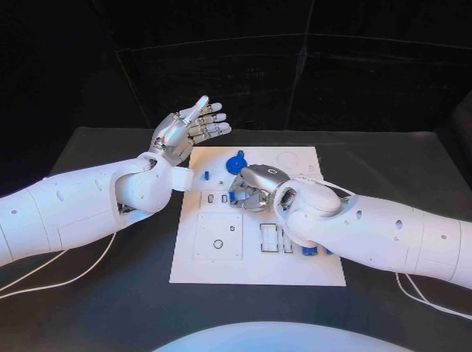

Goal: Assemble the parts on the task board

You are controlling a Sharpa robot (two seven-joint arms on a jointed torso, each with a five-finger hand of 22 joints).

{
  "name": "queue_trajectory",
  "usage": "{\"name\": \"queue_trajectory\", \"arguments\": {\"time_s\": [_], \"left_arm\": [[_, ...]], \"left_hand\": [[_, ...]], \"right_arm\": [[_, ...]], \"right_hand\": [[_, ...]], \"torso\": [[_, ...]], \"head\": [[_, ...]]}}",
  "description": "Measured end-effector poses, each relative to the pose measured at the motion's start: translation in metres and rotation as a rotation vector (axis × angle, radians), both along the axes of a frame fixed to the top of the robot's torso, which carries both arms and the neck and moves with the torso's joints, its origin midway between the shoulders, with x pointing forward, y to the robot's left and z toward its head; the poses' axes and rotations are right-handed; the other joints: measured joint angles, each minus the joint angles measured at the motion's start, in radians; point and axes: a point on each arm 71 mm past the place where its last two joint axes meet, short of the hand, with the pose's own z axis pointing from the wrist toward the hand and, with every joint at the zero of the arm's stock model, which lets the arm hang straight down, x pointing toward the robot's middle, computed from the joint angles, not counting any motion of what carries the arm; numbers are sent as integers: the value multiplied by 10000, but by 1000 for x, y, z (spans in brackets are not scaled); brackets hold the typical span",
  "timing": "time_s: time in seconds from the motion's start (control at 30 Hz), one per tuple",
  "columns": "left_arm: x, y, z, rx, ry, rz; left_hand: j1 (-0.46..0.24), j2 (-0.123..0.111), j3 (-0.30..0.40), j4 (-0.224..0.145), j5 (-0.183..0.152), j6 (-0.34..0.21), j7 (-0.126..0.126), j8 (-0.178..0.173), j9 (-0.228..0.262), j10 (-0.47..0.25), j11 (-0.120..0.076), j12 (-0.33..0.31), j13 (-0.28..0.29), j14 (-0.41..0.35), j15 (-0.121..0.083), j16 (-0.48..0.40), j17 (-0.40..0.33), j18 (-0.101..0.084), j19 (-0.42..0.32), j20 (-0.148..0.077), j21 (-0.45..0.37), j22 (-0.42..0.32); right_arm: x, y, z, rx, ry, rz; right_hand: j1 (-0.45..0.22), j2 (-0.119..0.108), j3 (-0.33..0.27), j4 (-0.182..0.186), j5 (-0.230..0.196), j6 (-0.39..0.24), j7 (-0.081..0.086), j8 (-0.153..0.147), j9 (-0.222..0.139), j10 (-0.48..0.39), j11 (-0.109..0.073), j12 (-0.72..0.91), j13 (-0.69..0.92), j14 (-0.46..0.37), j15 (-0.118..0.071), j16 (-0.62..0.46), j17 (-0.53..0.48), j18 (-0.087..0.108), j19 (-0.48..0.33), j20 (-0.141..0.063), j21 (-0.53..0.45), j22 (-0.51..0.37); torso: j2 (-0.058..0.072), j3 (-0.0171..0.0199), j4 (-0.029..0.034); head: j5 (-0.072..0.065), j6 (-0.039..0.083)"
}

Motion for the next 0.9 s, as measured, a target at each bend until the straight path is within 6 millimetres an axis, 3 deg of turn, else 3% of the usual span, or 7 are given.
{"name": "queue_trajectory", "arguments": {"time_s": [0.6,0.7,0.9], "left_arm": [[0,0,0,9,24,-10],[0,0,0,10,29,-14],[0,0,0,13,36,-15]], "left_hand": [[0,0,0,0,0,0,0,0,0,0,0,0,0,0,0,0,1,0,0,0,0,2],[0,0,0,0,0,0,0,0,0,0,0,0,0,0,0,0,1,0,0,0,0,2],[0,0,0,0,0,0,0,0,0,0,0,0,0,0,0,0,2,0,0,0,0,2]], "right_arm": [[0,1,0,-6,-43,-67],[0,1,0,-3,-46,-82],[0,0,-1,-18,-34,-123]], "right_hand": [[-172,-172,-116,116,0,-175,45,-60,5,4,4,-53,0,0,0,0,-1,-1,0,0,0,-3],[-171,-172,-144,143,0,-209,15,-116,2,2,73,-116,0,0,0,0,-2,0,0,0,0,-14],[-303,-303,-274,214,-55,-684,116,-243,-1,-143,218,-369,0,1,74,0,-2,0,-21,95,0,-49]], "torso": [[-4,2,0],[-4,3,0],[-4,2,6]], "head": [[18,5],[19,4],[19,0]]}}
